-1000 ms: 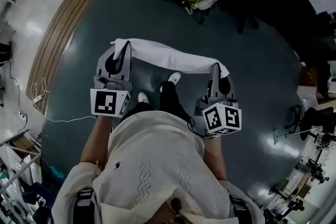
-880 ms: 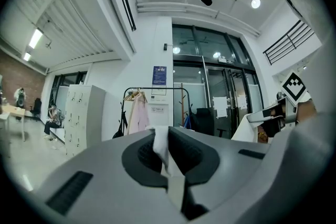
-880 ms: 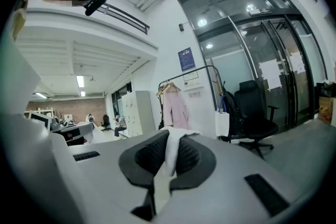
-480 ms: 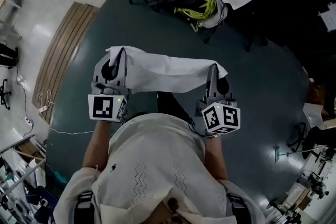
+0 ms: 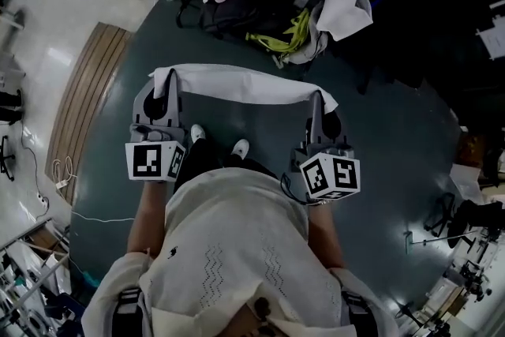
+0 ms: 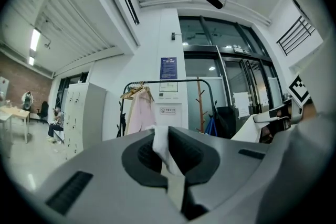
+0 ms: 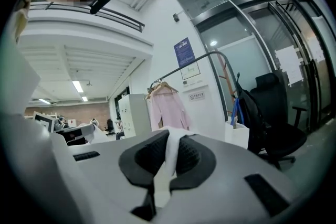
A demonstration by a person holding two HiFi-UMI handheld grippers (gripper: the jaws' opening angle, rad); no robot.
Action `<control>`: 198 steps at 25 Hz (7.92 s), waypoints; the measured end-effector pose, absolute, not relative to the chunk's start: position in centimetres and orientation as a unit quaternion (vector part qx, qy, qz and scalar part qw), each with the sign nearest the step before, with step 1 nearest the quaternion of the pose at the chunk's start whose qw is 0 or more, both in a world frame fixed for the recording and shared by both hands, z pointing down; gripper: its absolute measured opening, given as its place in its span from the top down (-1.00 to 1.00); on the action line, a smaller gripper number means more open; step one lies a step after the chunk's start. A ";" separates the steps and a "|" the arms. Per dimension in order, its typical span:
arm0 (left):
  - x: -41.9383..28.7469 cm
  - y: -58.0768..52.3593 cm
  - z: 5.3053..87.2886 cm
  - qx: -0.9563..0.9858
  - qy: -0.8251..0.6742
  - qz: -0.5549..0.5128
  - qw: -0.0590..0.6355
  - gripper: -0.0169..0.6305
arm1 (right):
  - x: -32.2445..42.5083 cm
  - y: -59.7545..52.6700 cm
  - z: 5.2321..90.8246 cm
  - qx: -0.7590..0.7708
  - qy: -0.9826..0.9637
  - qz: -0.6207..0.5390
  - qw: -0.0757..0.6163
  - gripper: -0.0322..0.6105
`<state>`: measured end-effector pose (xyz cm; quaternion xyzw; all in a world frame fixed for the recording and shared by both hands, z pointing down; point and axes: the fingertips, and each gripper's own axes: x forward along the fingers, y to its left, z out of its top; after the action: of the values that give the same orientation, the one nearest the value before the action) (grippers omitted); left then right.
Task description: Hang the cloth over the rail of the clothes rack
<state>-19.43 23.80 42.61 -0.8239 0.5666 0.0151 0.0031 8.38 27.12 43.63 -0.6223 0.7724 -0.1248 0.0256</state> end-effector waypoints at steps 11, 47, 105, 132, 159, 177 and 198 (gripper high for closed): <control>-16.6 3.6 45.6 -0.869 0.496 -0.002 -0.007 0.91 | 11.2 12.5 46.4 -0.696 0.704 -0.140 0.004 0.83; -1.1 -38.4 24.9 -0.859 0.458 0.067 0.219 0.91 | 26.9 -27.6 26.8 -0.682 0.729 0.054 0.022 0.83; 9.4 -59.5 -6.9 -0.779 0.322 -0.077 0.533 0.91 | 38.1 -44.3 -8.5 -0.541 0.813 0.185 -0.115 0.64; 7.7 -57.4 -7.8 -0.805 0.226 -0.006 0.548 0.90 | 7.5 -60.3 -6.4 -0.438 0.802 0.301 -0.273 0.79; -2.6 -49.5 -9.2 -0.822 0.259 0.140 0.488 0.90 | 10.5 -62.0 -8.1 -0.490 0.818 0.243 -0.177 0.71; -0.7 -49.1 -2.6 -0.866 0.331 0.083 0.366 0.90 | 12.4 -46.3 -10.1 -0.518 0.806 0.273 -0.085 0.70; 7.9 -38.9 16.0 -0.924 0.297 0.180 0.160 0.91 | 17.3 -33.6 15.9 -0.600 0.786 0.142 0.053 0.84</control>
<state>7.87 -38.94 15.99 -0.9238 0.2974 0.1798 0.1605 17.31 -33.56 15.85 -0.5997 0.7858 0.1420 0.0526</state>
